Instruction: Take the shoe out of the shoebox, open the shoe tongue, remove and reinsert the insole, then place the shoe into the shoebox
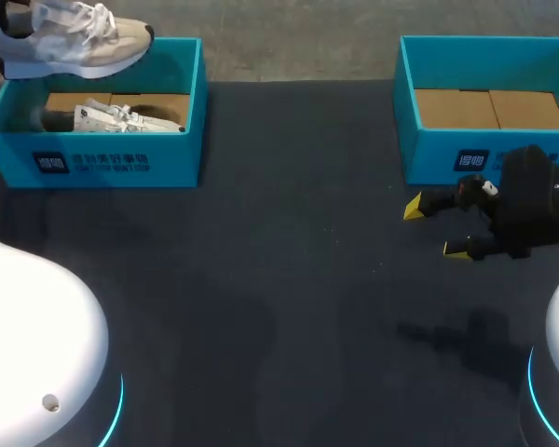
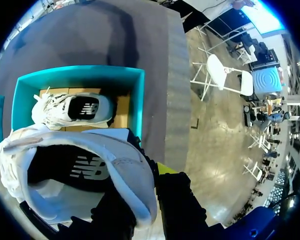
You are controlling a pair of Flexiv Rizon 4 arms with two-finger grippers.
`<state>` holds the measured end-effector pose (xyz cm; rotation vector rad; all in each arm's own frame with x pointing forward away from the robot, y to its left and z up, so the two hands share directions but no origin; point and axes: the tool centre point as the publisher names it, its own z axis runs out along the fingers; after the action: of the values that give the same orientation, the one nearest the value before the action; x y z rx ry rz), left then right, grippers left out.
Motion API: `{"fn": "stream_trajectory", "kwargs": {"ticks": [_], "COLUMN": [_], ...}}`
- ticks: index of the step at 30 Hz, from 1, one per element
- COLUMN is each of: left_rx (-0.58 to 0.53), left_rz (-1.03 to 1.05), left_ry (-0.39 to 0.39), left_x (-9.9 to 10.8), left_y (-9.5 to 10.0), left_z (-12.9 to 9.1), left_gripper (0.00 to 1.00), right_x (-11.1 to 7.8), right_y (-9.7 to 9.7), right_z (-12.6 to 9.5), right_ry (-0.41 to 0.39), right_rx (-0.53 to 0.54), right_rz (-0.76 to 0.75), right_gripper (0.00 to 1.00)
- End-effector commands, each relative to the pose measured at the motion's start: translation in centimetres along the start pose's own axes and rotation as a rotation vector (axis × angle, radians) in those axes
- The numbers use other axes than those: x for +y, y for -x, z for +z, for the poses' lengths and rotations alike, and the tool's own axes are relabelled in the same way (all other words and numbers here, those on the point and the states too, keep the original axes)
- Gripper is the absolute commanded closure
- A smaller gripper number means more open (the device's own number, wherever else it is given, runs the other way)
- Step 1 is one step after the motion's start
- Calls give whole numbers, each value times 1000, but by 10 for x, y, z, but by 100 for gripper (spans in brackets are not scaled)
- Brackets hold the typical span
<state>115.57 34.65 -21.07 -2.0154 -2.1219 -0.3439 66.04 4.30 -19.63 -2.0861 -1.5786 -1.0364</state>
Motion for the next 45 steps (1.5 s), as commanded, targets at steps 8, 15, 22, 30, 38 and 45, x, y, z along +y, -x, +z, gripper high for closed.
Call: {"fn": "stream_trajectory", "kwargs": {"ticks": [8,15,22,30,38,45], "left_rx": [1,9,1,2,6,-1], "left_rz": [108,86,48,53,55,75], "left_ry": [69,66,59,22,-4,-44], "left_x": [3,11,20,33,49,60], "left_y": [19,41,56,67,78,85], "left_z": [8,26,43,64,93,119], "left_gripper": [100,100,100,100,100,100], "right_x": [-2,-2,-2,-2,-2,-2], "right_y": [0,0,0,0,0,0], "right_z": [1,1,1,1,1,1], "right_ry": [4,4,4,4,4,4], "right_rx": [-3,-3,-3,-3,-3,-3], "right_rz": [1,1,1,1,1,1], "right_gripper": [0,0,0,0,0,0]}}
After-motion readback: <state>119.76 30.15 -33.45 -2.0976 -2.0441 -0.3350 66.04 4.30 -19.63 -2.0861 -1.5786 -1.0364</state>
